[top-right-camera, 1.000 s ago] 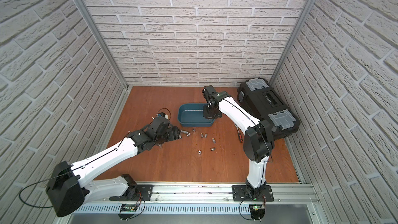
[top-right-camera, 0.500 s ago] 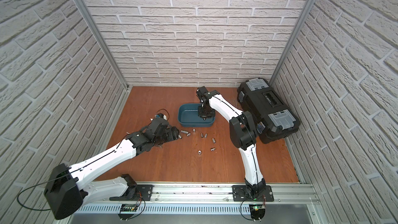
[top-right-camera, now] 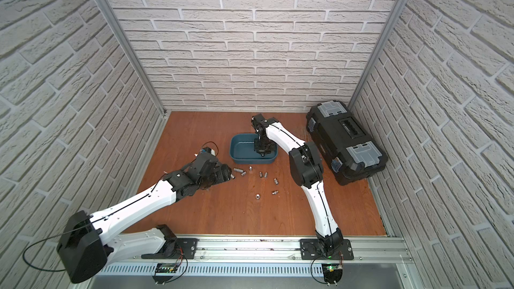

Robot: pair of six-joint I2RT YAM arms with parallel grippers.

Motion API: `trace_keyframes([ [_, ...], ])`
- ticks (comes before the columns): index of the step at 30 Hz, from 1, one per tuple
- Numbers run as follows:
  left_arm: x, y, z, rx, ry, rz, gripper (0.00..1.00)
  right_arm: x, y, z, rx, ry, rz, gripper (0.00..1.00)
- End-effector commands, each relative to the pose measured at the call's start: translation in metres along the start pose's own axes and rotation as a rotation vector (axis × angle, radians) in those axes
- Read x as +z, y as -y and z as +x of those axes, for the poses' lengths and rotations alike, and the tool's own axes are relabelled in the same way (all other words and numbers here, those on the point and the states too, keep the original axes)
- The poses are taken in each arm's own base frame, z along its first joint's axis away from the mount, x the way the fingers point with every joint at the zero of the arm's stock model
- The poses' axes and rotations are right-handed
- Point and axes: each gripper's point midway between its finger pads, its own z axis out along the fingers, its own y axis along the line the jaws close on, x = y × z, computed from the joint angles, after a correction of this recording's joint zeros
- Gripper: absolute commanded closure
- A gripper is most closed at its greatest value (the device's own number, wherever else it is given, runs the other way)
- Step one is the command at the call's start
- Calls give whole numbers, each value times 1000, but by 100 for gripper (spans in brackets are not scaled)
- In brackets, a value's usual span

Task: Put the socket on the desktop into the storage box
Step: Place the socket head in the storage box.

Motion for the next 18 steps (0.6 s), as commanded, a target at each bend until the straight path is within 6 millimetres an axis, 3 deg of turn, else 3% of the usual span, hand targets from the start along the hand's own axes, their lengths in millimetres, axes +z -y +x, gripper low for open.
trace_keyframes([
  [1, 4, -1, -2, -8, 10, 5, 16, -7, 1, -3, 4, 6, 2, 76],
  [9, 4, 0, -4, -8, 12, 5, 16, -22, 4, -5, -2, 32, 10, 53],
  [18, 0, -1, -5, -2, 18, 8, 16, -57, 17, -9, -3, 115, 67, 52],
])
